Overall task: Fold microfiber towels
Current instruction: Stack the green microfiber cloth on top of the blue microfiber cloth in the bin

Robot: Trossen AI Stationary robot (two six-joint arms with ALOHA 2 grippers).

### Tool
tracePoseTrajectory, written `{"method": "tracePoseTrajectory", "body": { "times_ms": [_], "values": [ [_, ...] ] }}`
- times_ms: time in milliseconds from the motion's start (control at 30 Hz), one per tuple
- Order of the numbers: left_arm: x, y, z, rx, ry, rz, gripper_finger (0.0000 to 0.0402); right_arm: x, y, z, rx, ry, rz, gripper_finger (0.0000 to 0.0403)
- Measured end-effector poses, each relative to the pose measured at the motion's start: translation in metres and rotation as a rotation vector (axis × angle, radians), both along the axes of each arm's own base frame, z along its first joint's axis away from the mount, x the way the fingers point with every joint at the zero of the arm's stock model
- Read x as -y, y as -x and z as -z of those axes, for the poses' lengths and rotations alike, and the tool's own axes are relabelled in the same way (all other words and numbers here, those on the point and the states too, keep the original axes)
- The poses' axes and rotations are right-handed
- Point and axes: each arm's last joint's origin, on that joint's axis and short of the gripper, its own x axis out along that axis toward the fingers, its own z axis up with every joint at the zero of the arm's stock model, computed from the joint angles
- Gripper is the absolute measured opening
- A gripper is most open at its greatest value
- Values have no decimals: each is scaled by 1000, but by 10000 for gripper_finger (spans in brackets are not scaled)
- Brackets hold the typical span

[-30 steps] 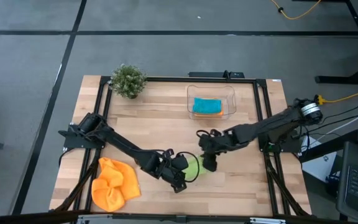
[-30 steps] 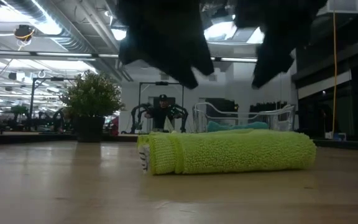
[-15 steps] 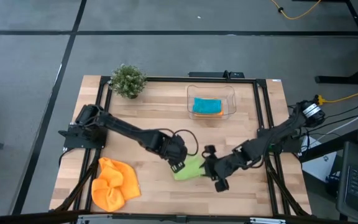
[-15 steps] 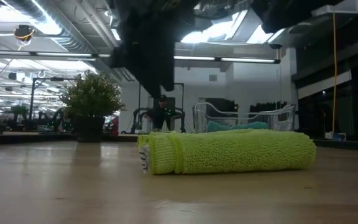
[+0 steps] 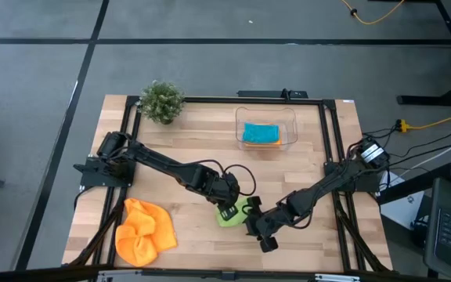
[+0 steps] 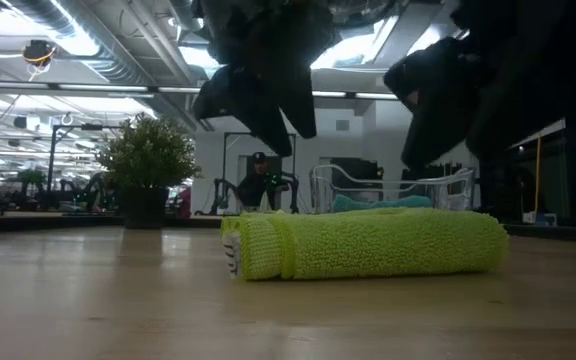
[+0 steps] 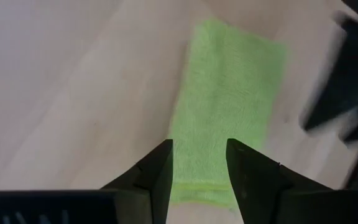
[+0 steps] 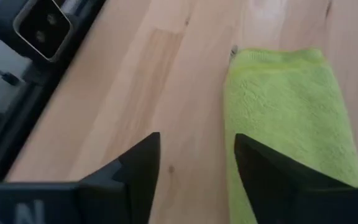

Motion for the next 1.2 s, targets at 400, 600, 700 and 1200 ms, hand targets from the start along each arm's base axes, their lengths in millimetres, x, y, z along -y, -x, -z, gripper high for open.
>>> {"method": "tracePoseTrajectory", "body": {
  "times_ms": [400, 600, 700, 1200],
  "values": [
    [-9, -2, -1, 0, 38, -97, 140, -13, -7, -15, 75, -119, -18, 291],
    [-9, -2, -1, 1, 40, -95, 140, -25, -3, -26, 67, -49, -50, 291],
    [-10, -3, -1, -3, 55, -86, 140, -39, -1, -36, 114, 136, -90, 291],
    [-14, -4, -1, -48, 238, -46, 140, -78, -33, 10, -56, 445, 235, 291]
  ]
}}
